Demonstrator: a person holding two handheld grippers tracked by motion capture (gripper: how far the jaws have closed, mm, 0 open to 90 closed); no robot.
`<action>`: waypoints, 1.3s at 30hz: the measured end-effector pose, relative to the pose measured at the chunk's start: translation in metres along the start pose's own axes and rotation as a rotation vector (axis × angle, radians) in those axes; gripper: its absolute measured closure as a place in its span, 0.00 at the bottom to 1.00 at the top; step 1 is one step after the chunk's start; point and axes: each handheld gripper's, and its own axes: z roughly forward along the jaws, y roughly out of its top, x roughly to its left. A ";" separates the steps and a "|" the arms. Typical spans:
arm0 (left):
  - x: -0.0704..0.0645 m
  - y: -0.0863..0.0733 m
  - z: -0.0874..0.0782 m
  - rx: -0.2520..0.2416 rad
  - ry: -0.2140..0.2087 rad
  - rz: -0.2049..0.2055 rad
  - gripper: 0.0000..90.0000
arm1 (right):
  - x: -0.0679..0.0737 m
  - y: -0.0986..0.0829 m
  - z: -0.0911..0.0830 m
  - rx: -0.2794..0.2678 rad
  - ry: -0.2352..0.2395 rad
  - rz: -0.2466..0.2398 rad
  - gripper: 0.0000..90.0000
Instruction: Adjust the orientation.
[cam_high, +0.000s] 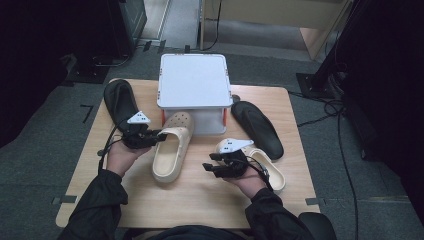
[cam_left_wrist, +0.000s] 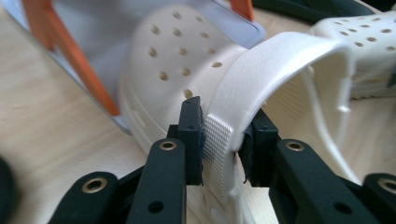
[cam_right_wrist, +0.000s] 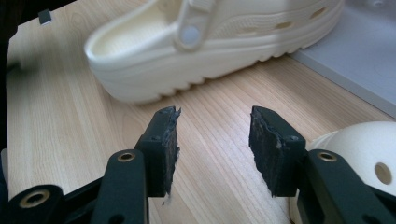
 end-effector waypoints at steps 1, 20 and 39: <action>-0.003 0.001 0.001 -0.005 -0.008 -0.005 0.79 | 0.001 0.000 0.001 -0.001 0.004 -0.006 0.59; 0.004 0.000 -0.014 -0.014 -0.041 -0.066 0.58 | 0.010 0.003 0.010 -0.014 0.029 -0.008 0.59; 0.015 0.046 -0.042 -0.084 -0.122 0.001 0.83 | 0.038 0.010 0.023 -0.021 0.113 -0.039 0.72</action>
